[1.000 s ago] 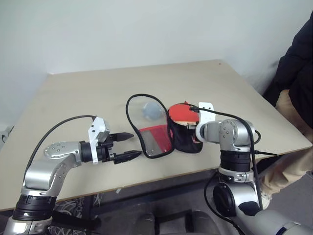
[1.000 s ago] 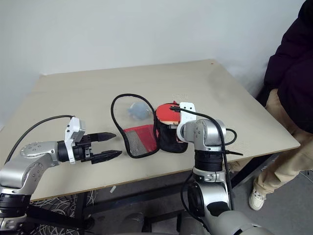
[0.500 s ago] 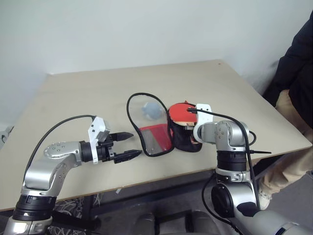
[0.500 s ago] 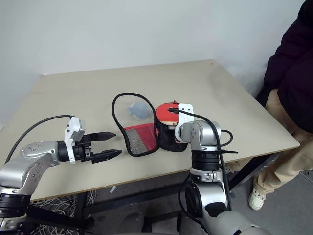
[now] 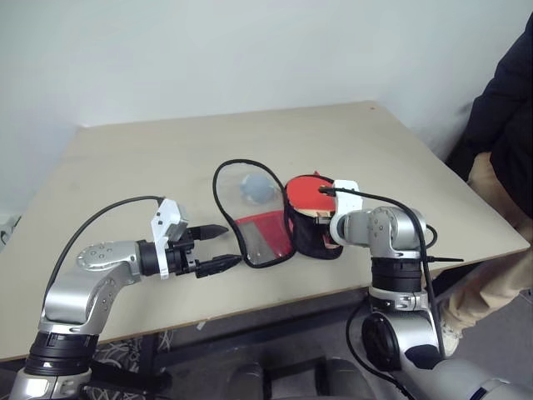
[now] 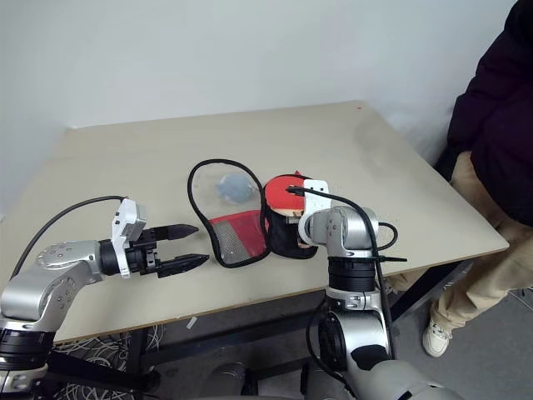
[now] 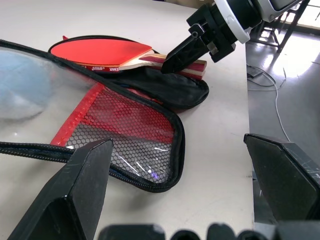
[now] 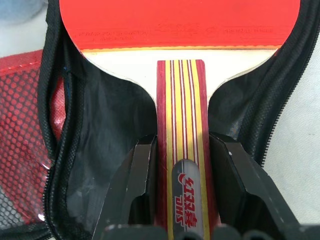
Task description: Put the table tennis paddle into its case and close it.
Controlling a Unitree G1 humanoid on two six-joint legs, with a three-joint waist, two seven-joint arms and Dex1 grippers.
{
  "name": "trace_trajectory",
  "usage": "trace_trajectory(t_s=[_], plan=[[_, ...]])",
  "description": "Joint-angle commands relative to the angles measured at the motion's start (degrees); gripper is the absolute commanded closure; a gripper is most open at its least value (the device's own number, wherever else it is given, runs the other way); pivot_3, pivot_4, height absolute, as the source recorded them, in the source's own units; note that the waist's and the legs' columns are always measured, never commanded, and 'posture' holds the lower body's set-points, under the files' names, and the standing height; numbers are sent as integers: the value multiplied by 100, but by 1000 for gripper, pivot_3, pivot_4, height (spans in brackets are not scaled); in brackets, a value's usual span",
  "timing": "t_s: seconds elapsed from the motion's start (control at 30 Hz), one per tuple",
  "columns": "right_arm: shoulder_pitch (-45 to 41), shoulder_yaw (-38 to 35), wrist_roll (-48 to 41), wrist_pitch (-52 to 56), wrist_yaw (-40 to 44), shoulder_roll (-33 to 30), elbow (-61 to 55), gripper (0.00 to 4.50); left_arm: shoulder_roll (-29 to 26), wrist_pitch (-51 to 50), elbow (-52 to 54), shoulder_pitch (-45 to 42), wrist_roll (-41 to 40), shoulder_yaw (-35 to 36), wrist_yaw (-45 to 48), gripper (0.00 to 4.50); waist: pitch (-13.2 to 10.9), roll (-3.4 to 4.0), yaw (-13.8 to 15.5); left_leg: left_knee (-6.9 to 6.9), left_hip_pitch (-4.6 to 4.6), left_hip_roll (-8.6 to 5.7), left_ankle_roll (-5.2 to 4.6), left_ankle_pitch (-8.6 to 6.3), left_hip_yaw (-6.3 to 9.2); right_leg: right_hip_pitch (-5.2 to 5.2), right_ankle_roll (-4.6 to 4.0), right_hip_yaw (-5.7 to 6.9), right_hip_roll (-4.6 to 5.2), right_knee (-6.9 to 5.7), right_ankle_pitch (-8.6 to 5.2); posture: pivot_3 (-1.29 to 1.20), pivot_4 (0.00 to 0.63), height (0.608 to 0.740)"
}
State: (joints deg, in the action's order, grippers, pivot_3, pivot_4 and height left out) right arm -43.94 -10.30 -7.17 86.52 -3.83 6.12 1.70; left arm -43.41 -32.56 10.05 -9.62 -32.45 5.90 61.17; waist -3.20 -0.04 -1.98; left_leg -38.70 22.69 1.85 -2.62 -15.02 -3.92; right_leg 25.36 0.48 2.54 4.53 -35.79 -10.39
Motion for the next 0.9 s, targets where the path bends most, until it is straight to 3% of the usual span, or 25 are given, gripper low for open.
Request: trace_trajectory(t_s=[0.03, 0.27, 0.37, 0.67, 0.9], plan=[[-68, 71, -111, -94, 144, 33, -172, 1870, -9, 103, 87, -112, -46, 122, -11, 0, 0, 0, -47, 0, 0, 0, 0, 0, 0, 0, 0, 0, 0, 0, 0, 0, 0, 740], [-140, -144, -225, -103, 282, 179, -155, 58, 8, 118, 94, -80, -29, 101, -21, 0, 1, -1, -96, 0, -1, 4, 0, 0, -2, 0, 0, -5, -5, 0, 1, 0, 0, 740], [-143, -4, -295, -145, 447, 0, -204, 58, 5, 109, 83, -99, -36, 110, -19, 0, 1, -1, -97, 0, -2, 6, 0, 0, -3, 1, -1, -6, -7, 0, 2, 0, 0, 740], [-81, 294, -1136, -725, 2180, -1733, -600, 58, -229, -216, 36, -172, -418, 519, 118, 0, 2, -6, -93, -1, -2, 4, -1, -1, -9, 2, -1, -14, -6, 3, 3, 0, 0, 740], [156, 438, -1299, -1526, 2905, -2770, -640, 58, -538, -502, -471, -330, -593, 906, 208, 0, 2, -6, -95, 1, -9, 15, 0, -1, -8, 1, -3, -17, -22, 2, 4, 0, 0, 740]])
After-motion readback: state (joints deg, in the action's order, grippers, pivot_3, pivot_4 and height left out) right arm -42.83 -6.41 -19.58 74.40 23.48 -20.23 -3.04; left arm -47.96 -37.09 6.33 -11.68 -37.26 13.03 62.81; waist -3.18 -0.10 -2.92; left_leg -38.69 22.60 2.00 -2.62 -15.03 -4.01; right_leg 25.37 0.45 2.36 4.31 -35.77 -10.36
